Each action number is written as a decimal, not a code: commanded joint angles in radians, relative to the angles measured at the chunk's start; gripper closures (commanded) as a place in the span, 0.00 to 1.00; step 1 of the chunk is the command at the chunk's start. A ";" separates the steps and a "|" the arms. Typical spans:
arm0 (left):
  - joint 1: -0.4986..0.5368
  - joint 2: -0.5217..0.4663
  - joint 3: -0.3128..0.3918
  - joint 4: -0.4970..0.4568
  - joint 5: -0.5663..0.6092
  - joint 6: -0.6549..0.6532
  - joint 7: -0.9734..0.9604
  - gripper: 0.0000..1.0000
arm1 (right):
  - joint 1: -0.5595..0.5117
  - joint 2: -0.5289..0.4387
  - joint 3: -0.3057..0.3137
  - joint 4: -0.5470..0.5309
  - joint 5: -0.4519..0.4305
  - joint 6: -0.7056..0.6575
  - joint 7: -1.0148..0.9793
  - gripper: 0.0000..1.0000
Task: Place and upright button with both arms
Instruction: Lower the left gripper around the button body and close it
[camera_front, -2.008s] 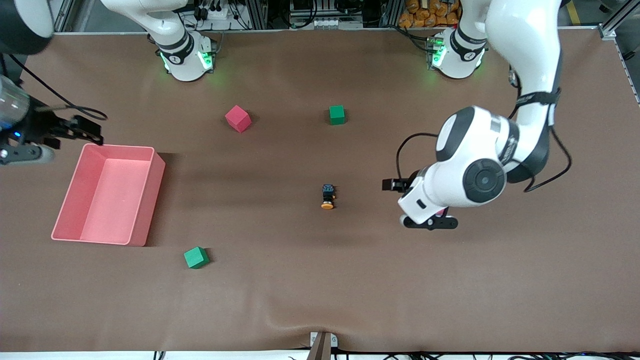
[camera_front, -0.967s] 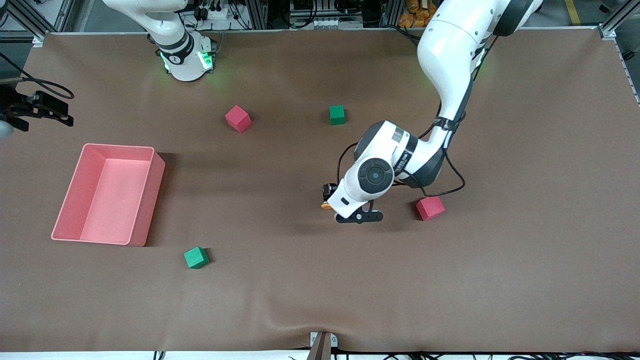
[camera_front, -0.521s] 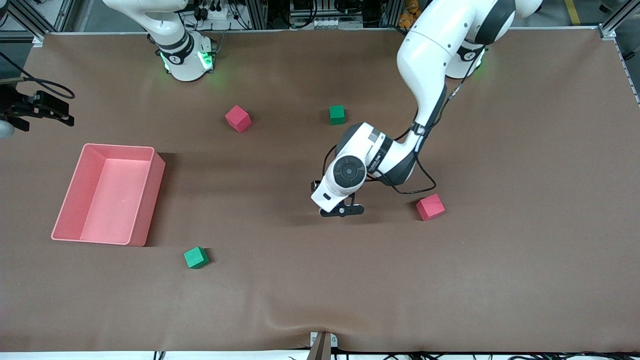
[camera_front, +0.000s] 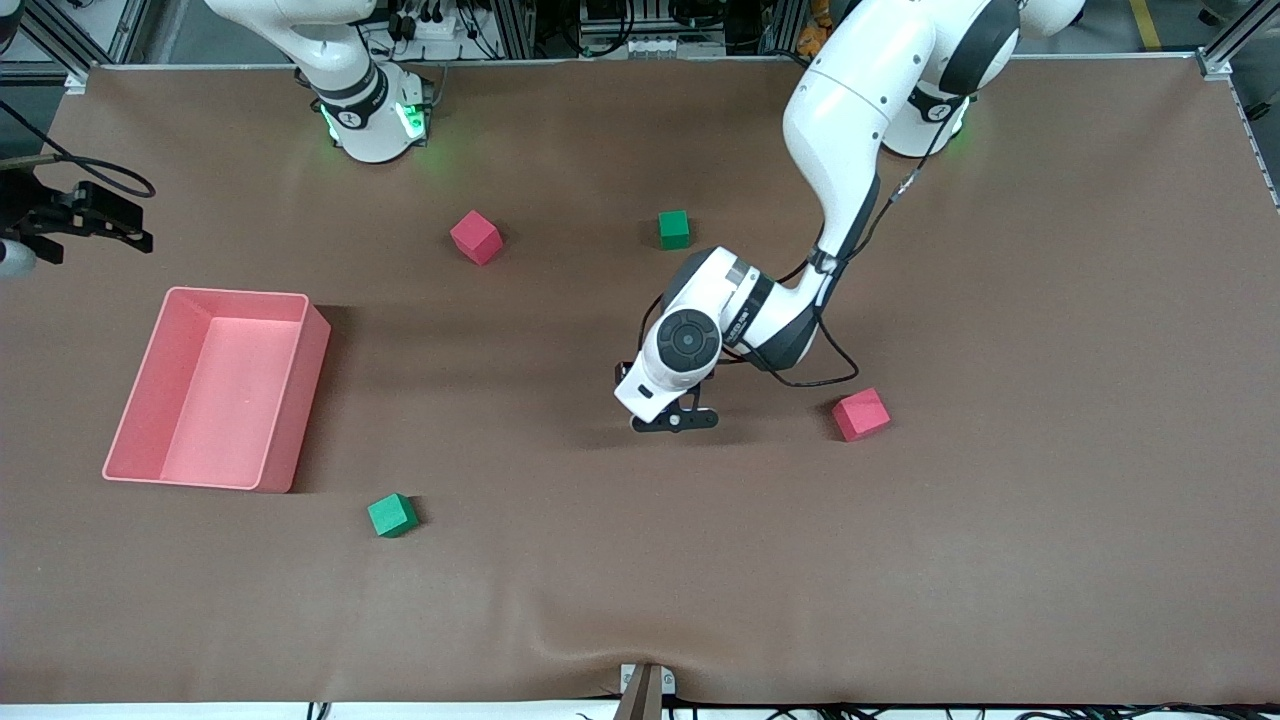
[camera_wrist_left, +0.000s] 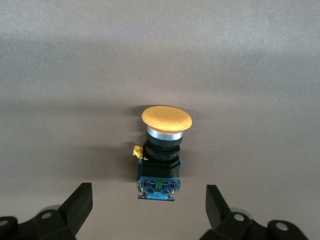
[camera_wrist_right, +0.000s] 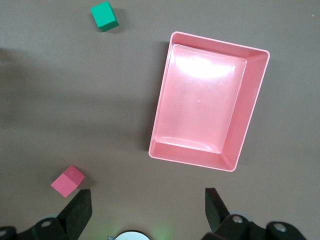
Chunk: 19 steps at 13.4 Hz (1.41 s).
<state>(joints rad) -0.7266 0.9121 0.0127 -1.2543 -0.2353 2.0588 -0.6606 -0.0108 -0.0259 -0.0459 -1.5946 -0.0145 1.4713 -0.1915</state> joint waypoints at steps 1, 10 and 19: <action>-0.020 0.034 0.013 0.026 -0.009 0.010 -0.005 0.03 | 0.006 -0.011 -0.002 -0.001 -0.005 0.001 0.006 0.00; -0.014 0.028 0.018 0.027 -0.004 0.017 0.009 0.16 | 0.009 -0.011 -0.002 -0.001 -0.007 0.000 0.006 0.00; -0.017 0.036 0.027 0.026 -0.002 0.058 0.027 0.25 | 0.008 -0.009 -0.002 -0.001 -0.007 -0.009 0.004 0.00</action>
<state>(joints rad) -0.7352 0.9331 0.0270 -1.2443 -0.2353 2.0941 -0.6480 -0.0079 -0.0259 -0.0460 -1.5943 -0.0149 1.4712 -0.1915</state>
